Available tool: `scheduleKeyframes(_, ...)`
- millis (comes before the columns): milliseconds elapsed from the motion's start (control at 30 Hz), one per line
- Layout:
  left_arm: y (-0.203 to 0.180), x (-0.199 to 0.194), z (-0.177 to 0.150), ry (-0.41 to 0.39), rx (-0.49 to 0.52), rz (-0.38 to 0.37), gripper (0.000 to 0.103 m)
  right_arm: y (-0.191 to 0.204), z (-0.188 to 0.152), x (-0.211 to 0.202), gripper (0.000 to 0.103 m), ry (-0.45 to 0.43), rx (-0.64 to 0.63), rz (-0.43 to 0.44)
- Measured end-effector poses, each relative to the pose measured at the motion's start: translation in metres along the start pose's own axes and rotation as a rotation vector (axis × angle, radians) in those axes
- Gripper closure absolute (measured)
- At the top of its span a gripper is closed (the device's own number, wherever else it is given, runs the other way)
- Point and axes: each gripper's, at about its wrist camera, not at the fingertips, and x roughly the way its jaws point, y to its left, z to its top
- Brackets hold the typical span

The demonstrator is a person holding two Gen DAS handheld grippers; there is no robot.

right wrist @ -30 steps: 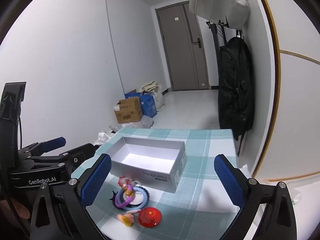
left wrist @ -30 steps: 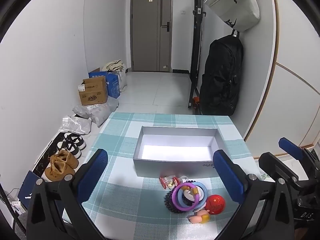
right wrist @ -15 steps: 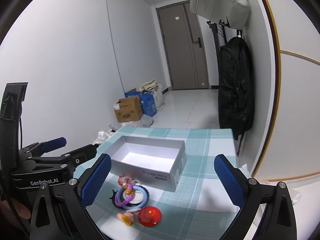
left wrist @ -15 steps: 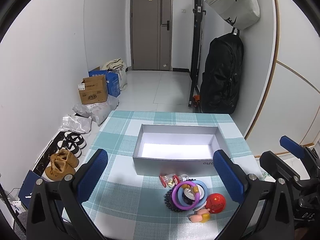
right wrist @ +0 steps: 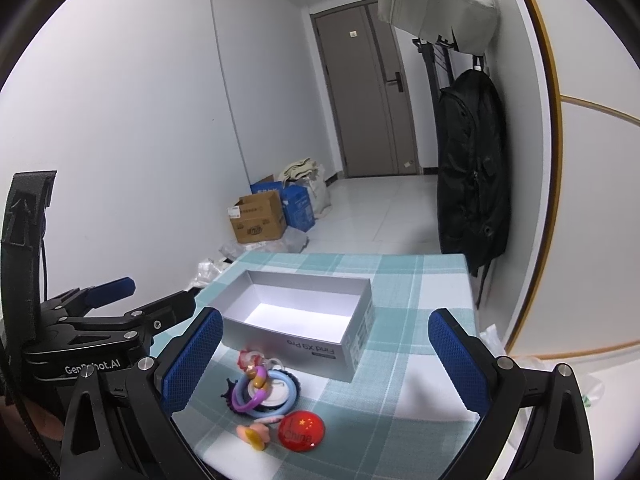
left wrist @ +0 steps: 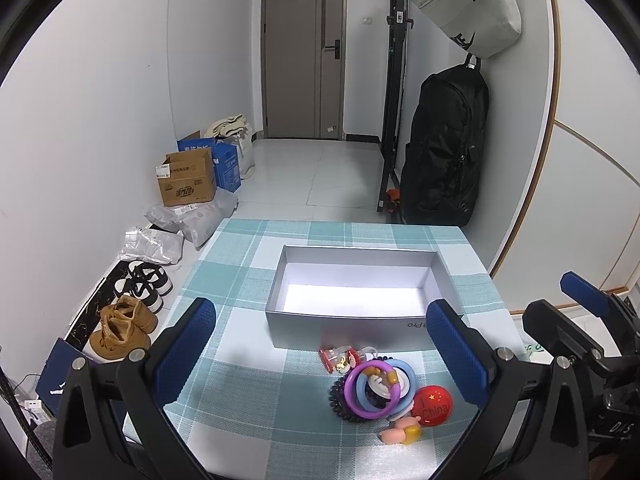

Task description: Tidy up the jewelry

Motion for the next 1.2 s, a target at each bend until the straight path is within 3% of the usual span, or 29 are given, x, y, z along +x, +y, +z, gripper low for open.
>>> scheduleKeyframes(867, 0.000, 0.001, -0.003, 0.012, -0.001, -0.018, 0.001, -0.002, 0.000, 0.000, 0.000, 0.008, 0.019, -0.017)
scheduleKeyframes(1200, 0.001, 0.010, -0.010, 0.074, -0.010, -0.063, 0.001, -0.006, 0.001, 0.000, 0.000, 0.006, 0.040, -0.023)
